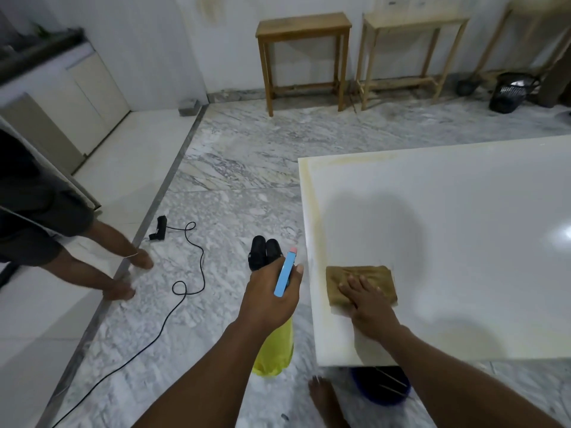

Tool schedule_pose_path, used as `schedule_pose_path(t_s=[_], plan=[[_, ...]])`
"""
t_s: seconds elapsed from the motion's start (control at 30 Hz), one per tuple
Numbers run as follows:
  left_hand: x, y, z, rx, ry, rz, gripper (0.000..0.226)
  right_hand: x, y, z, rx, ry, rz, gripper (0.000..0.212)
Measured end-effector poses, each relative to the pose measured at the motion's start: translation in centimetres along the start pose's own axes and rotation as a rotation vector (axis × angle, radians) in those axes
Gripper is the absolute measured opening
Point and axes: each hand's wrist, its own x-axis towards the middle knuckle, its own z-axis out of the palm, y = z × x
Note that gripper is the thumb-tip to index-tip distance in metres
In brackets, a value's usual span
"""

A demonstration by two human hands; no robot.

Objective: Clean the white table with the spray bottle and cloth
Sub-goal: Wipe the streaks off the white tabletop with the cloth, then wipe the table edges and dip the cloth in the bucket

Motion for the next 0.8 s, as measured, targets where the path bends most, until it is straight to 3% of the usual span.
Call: schedule_pose_path(t_s=[0.07, 0.2, 0.27, 0.37, 0.5, 0.6, 0.7, 0.8], plan=[[-3.2, 0.3, -0.7, 0.006, -0.005, -0.009, 0.041, -3.4, -0.4, 0.8, 0.043, -0.021, 0.009, 0.061], [-6.8, 0.7, -2.1, 0.031, -0.039, -0.033, 0.039, -5.9, -0.9, -2.1, 0.24, 0.124, 0.06, 0.043], [-7.4, 1.4, -3.3, 0.047, -0.051, -0.024, 0.038, -7.0, -1.8, -5.4, 0.505, 0.028, 0.218, 0.028], [-6.5, 2.5, -4.4, 0.082, -0.053, 0.012, 0.037, -8.4, -2.2, -9.6, 1.027, -0.057, 0.378, 0.025], [-3.7, 3.8, -5.0, 0.134, -0.065, 0.055, 0.04, -9.3, -3.7, -12.3, 1.728, -0.072, 0.338, 0.033], [-0.9, 4.5, -4.7, 0.139, -0.112, 0.07, 0.04, -7.6, -5.2, -12.3, 2.071, 0.048, 0.235, 0.036], [2.5, 5.1, -4.3, 0.163, -0.178, 0.082, 0.043, -4.4, -6.2, -12.0, 2.202, 0.123, 0.223, 0.038], [5.3, 5.6, -3.7, 0.216, -0.242, 0.094, 0.048, -1.4, -6.8, -13.0, 2.136, 0.07, 0.289, 0.043]])
